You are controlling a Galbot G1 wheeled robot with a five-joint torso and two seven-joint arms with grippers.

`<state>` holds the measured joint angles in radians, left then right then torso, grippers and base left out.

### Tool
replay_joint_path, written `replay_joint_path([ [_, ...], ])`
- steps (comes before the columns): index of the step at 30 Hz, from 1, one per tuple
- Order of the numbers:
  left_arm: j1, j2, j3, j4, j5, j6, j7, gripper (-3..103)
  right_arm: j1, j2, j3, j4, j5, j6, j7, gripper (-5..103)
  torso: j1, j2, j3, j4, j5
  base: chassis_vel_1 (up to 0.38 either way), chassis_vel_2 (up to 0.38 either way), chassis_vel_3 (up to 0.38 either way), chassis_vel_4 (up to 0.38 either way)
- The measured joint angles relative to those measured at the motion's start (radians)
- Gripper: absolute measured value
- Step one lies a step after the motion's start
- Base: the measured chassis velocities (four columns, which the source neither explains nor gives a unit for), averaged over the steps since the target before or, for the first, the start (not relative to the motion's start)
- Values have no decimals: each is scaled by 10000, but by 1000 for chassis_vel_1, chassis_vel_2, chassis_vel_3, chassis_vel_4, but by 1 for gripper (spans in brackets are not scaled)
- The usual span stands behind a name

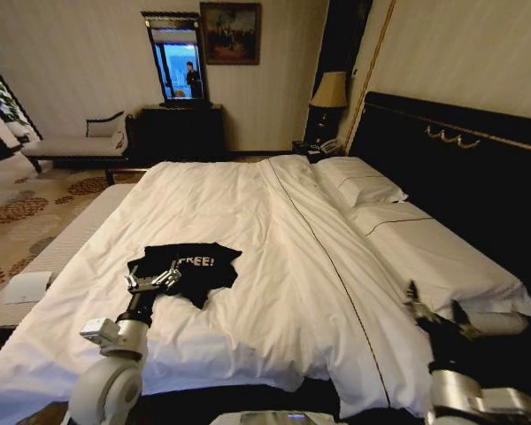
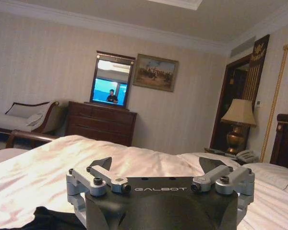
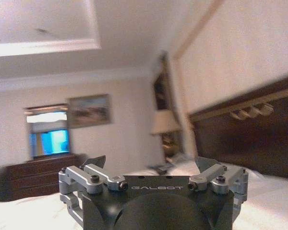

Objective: Fold the clothes on the bed.

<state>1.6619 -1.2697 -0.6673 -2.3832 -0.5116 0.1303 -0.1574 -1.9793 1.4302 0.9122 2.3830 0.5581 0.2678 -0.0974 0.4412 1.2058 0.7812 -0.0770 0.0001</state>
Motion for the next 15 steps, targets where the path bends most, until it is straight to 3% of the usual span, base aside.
replay_joint_path([
  [2, 0, 2, 22, -16, -52, -26, -2, 100, 95, -52, 9, -23, -84, -37, -14, 100, -1, 0, 0, 0, -1, 0, 0, 0, 0],
  [4, -9, -7, 63, -82, -215, -78, -9, 100, 282, -110, -30, 97, -298, -491, 795, 100, 0, -1, 0, 0, 0, 0, 0, 0, 0],
  [5, -9, -7, 63, -82, -215, -78, -9, 100, 282, -110, -30, 97, -298, -491, 795, 100, 0, -1, 0, 0, 0, 0, 0, 0, 0],
  [9, -58, -162, 159, -206, -385, -48, -21, 100, 428, -215, -249, 743, -639, -1972, 2958, 100, 0, -1, 0, -2, 0, 0, 0, 0, 0],
  [15, 73, -278, 208, -513, -370, 181, 32, 100, 558, -671, -262, 1116, 365, -2551, 2858, 100, 0, 0, 0, -2, -3, 0, 0, 0, 0],
])
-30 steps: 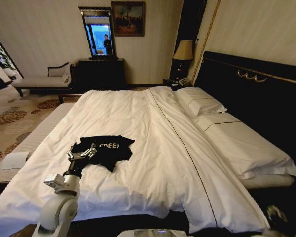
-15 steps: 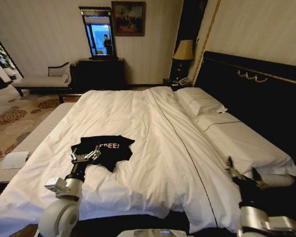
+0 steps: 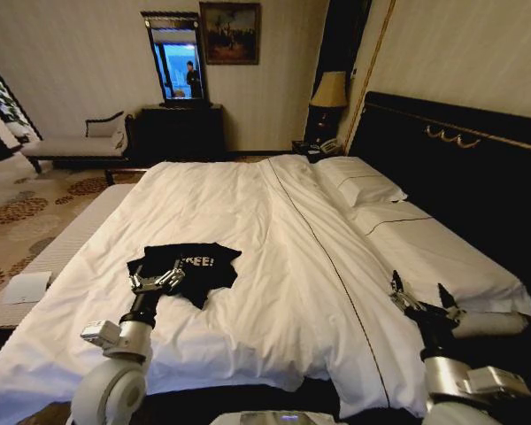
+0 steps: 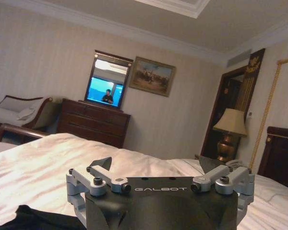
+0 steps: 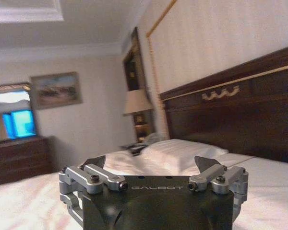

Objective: Fold the clothes on the bed.

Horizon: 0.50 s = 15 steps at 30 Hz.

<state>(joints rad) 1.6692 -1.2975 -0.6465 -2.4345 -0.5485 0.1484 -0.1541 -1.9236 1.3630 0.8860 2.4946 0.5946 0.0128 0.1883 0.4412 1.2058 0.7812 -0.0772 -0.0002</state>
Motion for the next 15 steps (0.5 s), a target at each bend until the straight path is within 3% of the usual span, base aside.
replay_joint_path([
  [6, 385, 25, -383, -513, -504, -319, 2, 100, 360, -381, -265, -108, 380, 717, -648, 100, 0, 0, 0, 2, 3, 0, 0, 0, 0],
  [15, 1279, -216, -651, -663, 294, -200, 85, 100, 601, -487, -501, -479, -138, 879, -725, 100, 0, 0, 0, 3, 3, 0, 0, 0, 0],
])
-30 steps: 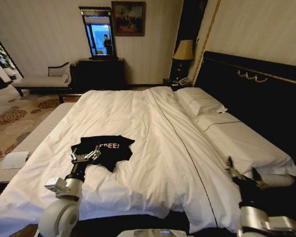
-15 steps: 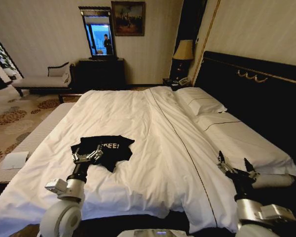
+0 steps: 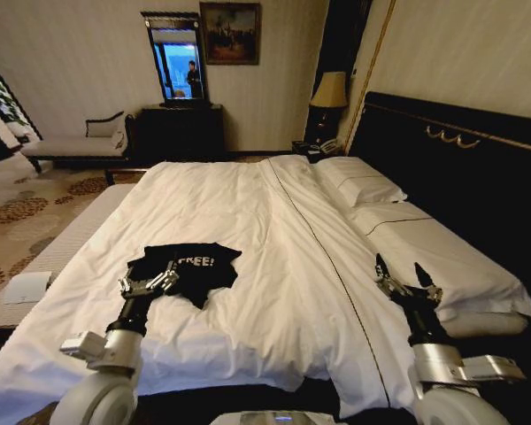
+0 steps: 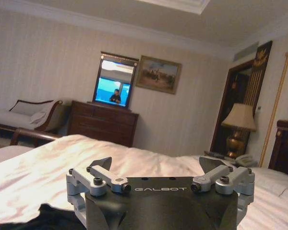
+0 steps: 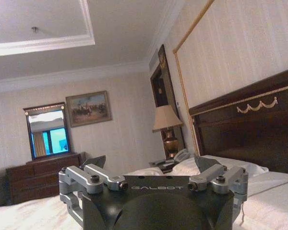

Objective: Fold the clothes on the bed.

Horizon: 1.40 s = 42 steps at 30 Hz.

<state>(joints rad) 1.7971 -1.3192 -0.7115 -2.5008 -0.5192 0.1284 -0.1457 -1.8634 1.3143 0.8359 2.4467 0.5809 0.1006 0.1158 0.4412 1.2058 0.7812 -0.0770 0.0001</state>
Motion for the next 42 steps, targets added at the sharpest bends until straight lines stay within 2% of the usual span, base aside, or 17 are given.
replay_joint_path([
  [3, 80, -17, -88, -7, 53, 3, 6, 100, -24, 15, -46, -47, -32, 94, -119, 100, 0, 0, 0, -1, 1, 0, 0, 0, 0],
  [5, 147, 0, -185, -8, 125, 82, -2, 100, -70, 32, -66, -116, 5, 414, -596, 100, 0, 0, 0, -1, -2, 0, 0, 0, 0],
  [9, 227, 9, -215, -8, 438, 267, -45, 100, -60, 56, -83, -170, 118, 698, -1070, 100, 0, 0, 0, -1, -2, 0, 0, 0, 0],
  [19, 168, -403, -2, -8, 697, 330, -300, 100, -223, 257, -69, -200, 1, 743, -1258, 100, -1, 0, 0, -1, -2, 0, 0, 0, 0],
  [28, 463, -420, 0, -5, 562, 189, -114, 100, -107, 322, -149, -505, -4, 895, -1387, 100, 0, 0, 0, -1, 0, 0, 0, 0, 0],
  [42, 256, -235, 130, 6, 519, 224, 0, 100, -254, 590, -19, -593, -198, 942, -1653, 100, 0, 1, 0, -1, -1, 0, 0, 0, 0],
])
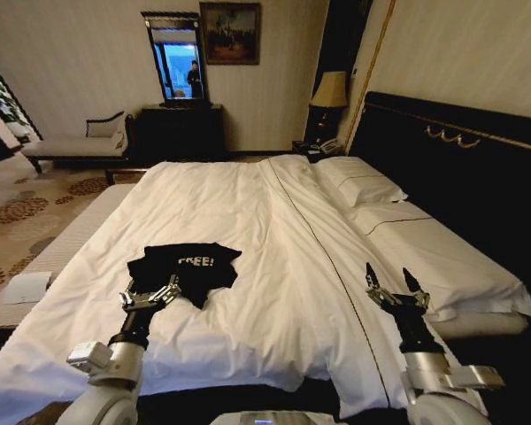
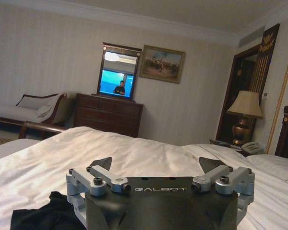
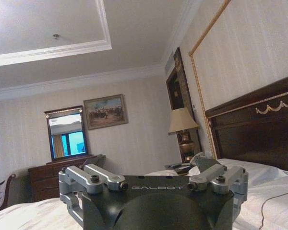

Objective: Fold the clothes on the bed.

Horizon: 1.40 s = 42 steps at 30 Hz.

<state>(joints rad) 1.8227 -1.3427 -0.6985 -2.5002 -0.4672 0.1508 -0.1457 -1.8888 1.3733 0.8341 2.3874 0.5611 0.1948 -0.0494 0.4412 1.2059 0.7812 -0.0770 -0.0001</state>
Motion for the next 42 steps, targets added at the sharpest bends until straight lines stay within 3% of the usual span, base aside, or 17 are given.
replay_joint_path([
  [42, -326, 321, -300, 239, -312, -38, -50, 100, 90, 472, -221, -265, -499, 0, -224, 100, 1, -1, 1, 0, 0, 0, 0, 0, 0],
])
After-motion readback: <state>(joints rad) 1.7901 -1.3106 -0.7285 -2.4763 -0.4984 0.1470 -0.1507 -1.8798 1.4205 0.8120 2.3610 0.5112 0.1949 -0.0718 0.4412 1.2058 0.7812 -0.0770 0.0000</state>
